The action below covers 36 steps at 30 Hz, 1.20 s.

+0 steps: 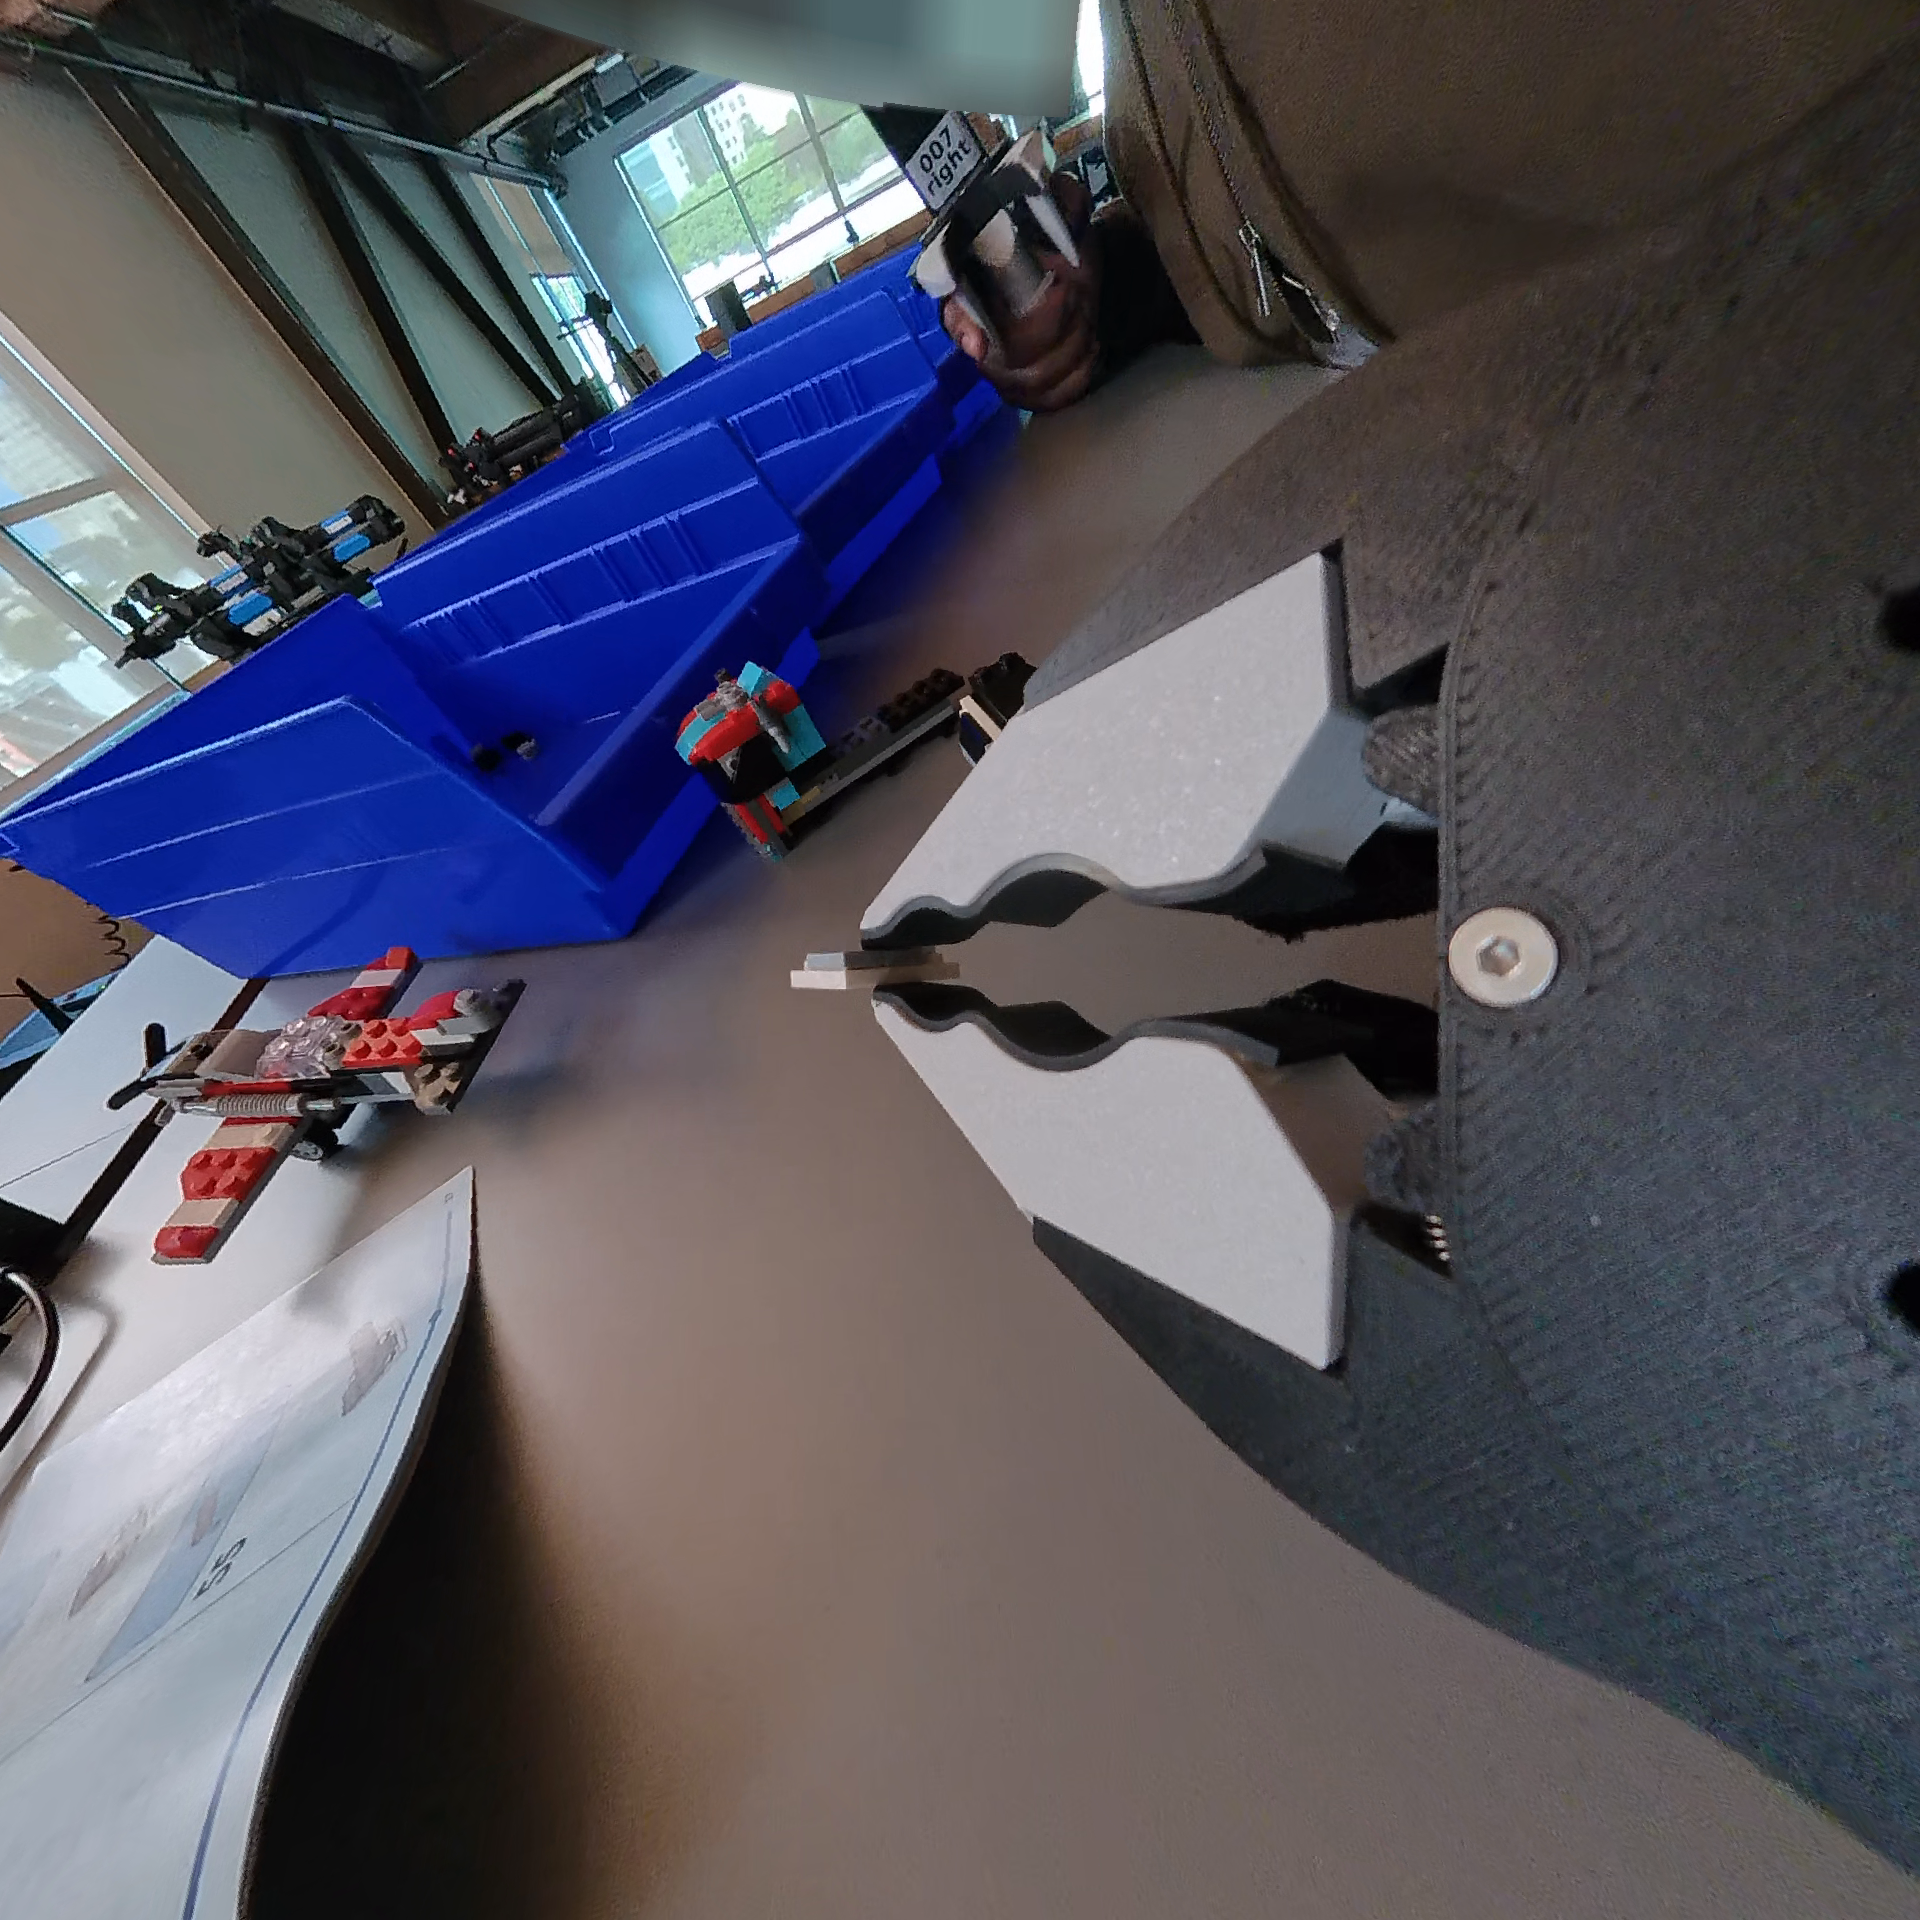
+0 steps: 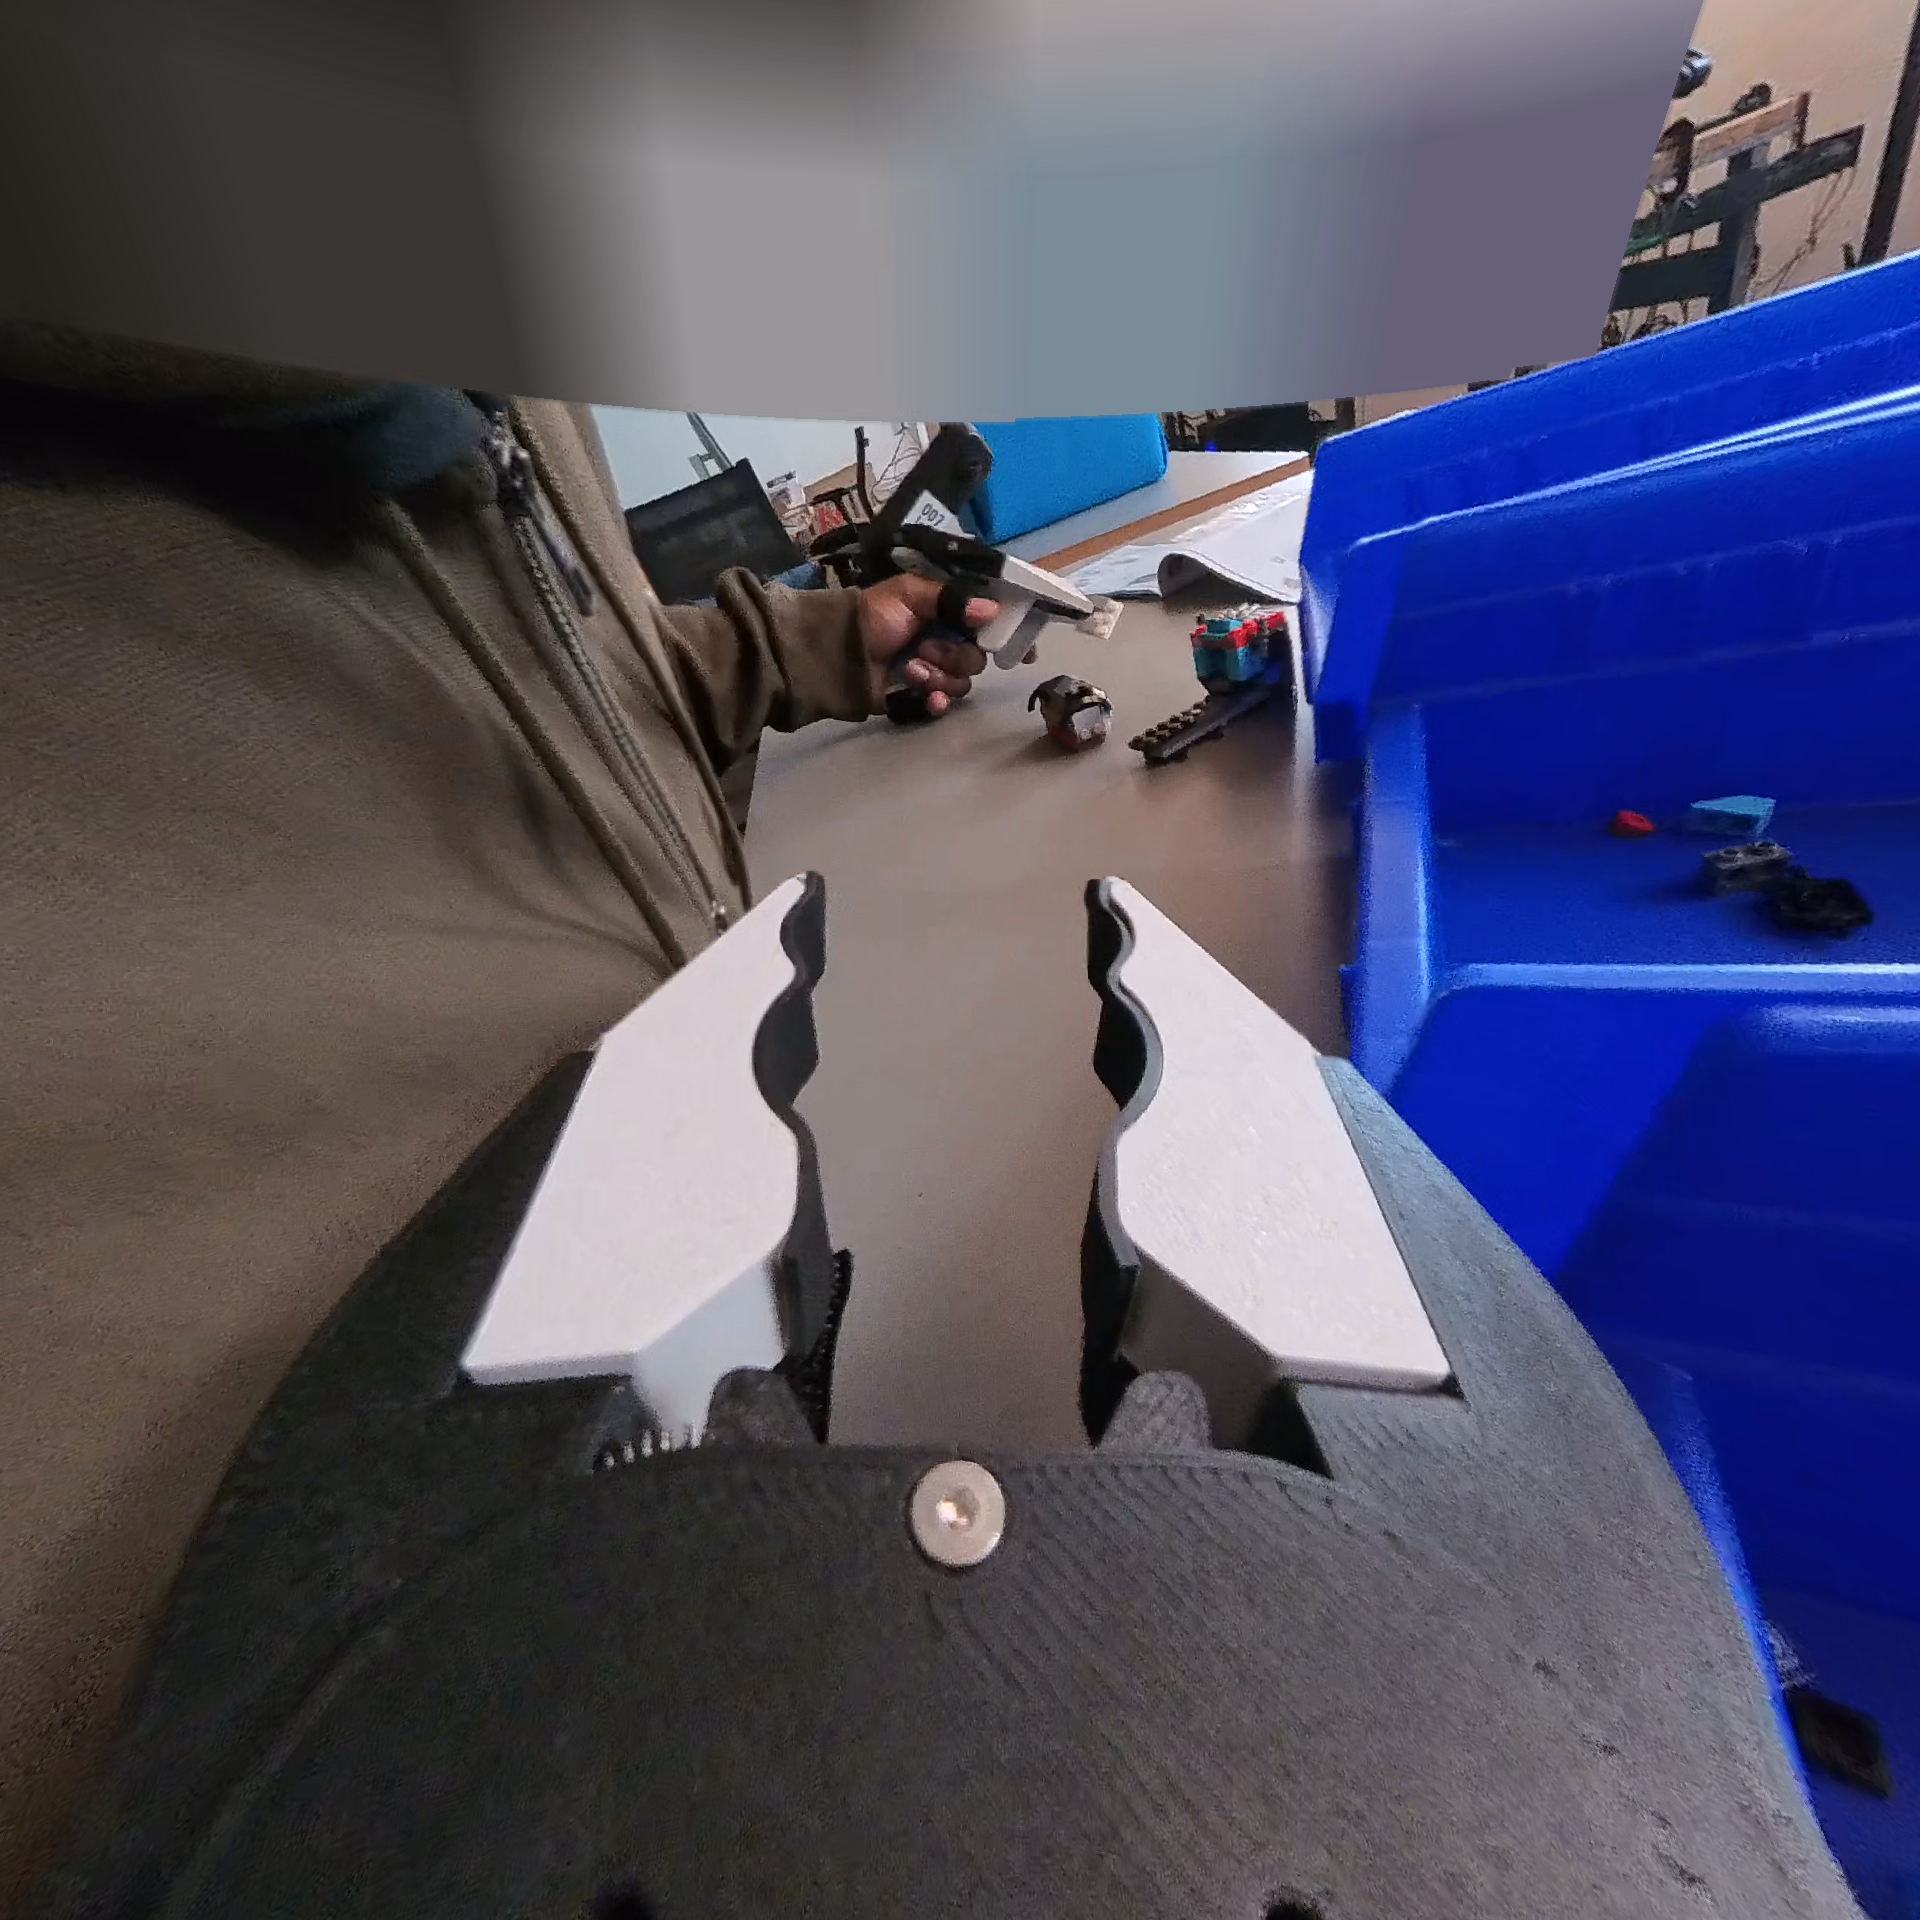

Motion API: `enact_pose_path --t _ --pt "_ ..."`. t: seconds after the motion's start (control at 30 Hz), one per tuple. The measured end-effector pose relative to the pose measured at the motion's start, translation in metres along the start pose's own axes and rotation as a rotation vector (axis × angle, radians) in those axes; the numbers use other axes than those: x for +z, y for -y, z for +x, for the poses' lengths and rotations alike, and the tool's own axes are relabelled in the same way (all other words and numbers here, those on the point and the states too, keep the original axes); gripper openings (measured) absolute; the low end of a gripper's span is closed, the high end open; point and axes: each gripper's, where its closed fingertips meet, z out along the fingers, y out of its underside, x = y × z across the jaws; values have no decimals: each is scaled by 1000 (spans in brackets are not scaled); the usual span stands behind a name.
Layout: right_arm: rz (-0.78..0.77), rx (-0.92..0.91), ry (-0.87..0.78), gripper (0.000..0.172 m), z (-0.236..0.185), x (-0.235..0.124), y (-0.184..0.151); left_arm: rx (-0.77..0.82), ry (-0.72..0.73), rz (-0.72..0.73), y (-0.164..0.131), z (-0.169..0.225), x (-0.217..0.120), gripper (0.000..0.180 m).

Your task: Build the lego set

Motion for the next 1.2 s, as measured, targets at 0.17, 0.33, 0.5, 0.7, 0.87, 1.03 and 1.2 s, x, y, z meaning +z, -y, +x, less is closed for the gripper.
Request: enact_pose_path --t 0.17,0.33,0.5,0.7,0.87,1.03,1.2 --pt "54 -12 6 52 -2 -6 7 -11 14 2 1 -3 0 7" --pt "92 -29 -11 52 -2 -11 11 -2 18 11 2 -2 0 7" --pt "87 -16 -80 52 0 -27 8 12 20 18 2 -1 -1 7" --pt "-71 -179 -411 56 10 -66 3 14 17 11 1 -1 0 7" --pt "-89 -243 -778 64 36 -122 30 22 7 8 1 1 0 7" --pt "-321 -121 -887 65 56 -138 -12 50 -18 32 3 8 -3 7" --pt "-512 -136 -948 66 62 -143 -44 69 -45 52 4 13 -6 7"
